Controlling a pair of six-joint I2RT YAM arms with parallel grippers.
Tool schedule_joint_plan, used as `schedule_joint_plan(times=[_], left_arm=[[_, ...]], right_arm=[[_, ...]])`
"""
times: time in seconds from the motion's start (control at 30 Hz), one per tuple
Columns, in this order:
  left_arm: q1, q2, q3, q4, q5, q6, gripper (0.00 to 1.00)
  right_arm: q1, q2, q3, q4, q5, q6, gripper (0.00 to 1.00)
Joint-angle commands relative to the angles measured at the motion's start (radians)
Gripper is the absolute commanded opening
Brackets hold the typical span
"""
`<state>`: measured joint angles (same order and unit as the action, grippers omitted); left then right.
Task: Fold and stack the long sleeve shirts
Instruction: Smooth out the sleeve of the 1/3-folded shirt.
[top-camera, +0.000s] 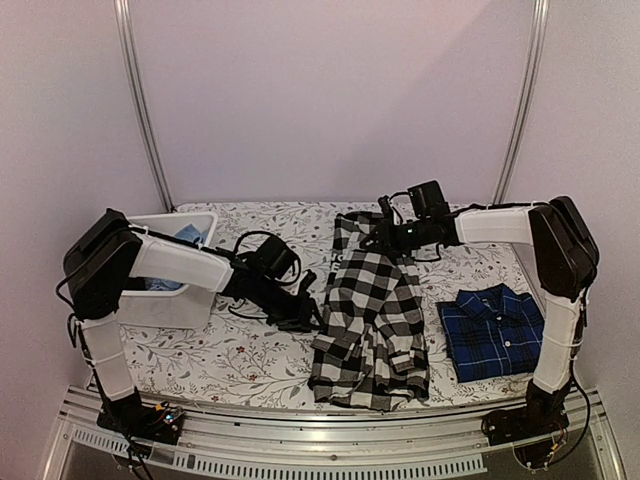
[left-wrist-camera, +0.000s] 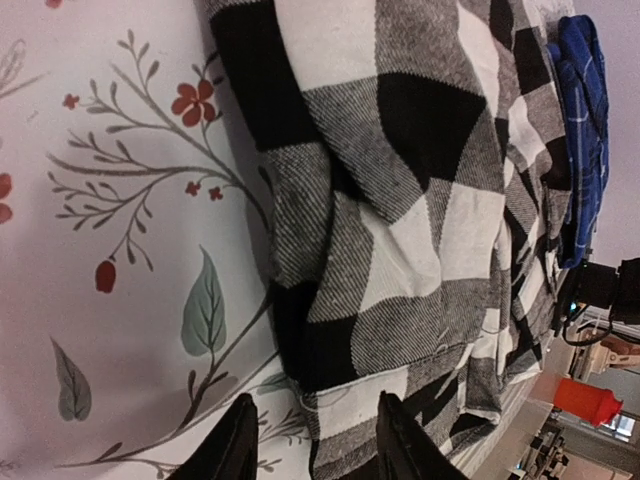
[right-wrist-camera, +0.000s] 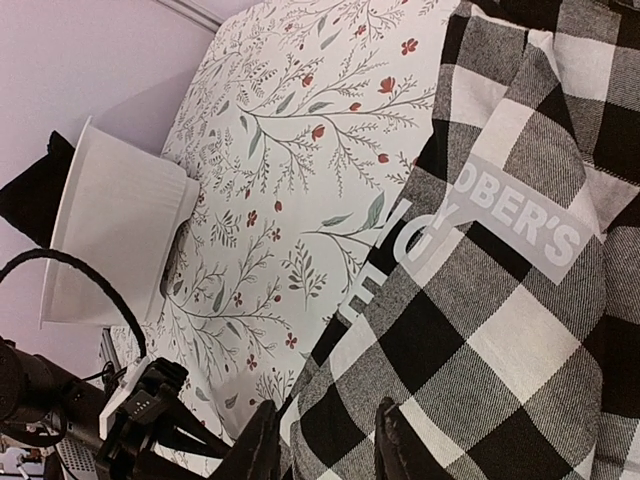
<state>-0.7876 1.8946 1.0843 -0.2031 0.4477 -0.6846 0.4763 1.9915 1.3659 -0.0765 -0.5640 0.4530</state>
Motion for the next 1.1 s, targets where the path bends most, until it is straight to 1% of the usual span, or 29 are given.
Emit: schedule_joint_plan(times=[0.0, 0.13, 0.3, 0.4, 0.5, 0.57, 0.73, 0.87, 0.97, 1.07], left_arm=[[-0.024, -0.049, -0.015, -0.035, -0.056, -0.018, 0.40], [-0.050, -0.044, -0.014, -0.073, -0.091, -0.028, 0.39], [-0.079, -0.030, -0.012, -0.064, -0.056, -0.033, 0.34], [-0.092, -0.030, -0.012, -0.073, -0.050, -0.036, 0.28], [-0.103, -0.034, -0.003, -0.094, -0.046, -0.035, 0.15], [-0.111, -0.042, 0.010, -0.115, -0.049, -0.030, 0.09], [-0.122, -0.062, 0.047, -0.154, -0.038, -0.019, 0.00], [-0.127, -0.063, 0.063, -0.161, 0.003, -0.011, 0.00], [-0.129, -0.058, 0.046, -0.126, 0.057, -0.022, 0.00], [-0.128, -0.035, 0.030, -0.118, 0.065, -0.025, 0.00]], right_arm=[[-0.004, 0.013, -0.010, 0.045, -0.021, 0.010, 0.31], [-0.004, 0.007, -0.029, 0.056, -0.026, 0.015, 0.31], [-0.005, -0.030, -0.070, 0.066, -0.017, 0.021, 0.31], [-0.005, -0.053, -0.095, 0.063, -0.004, 0.012, 0.32], [-0.005, -0.076, -0.112, 0.063, 0.008, 0.008, 0.32], [-0.005, -0.080, -0.117, 0.064, 0.010, 0.005, 0.32], [-0.005, -0.070, -0.118, 0.068, 0.005, 0.011, 0.32], [-0.005, -0.065, -0.111, 0.068, 0.011, 0.012, 0.33], [-0.005, -0.058, -0.092, 0.068, 0.012, 0.010, 0.33], [-0.005, -0.035, -0.064, 0.068, 0.002, 0.013, 0.33]])
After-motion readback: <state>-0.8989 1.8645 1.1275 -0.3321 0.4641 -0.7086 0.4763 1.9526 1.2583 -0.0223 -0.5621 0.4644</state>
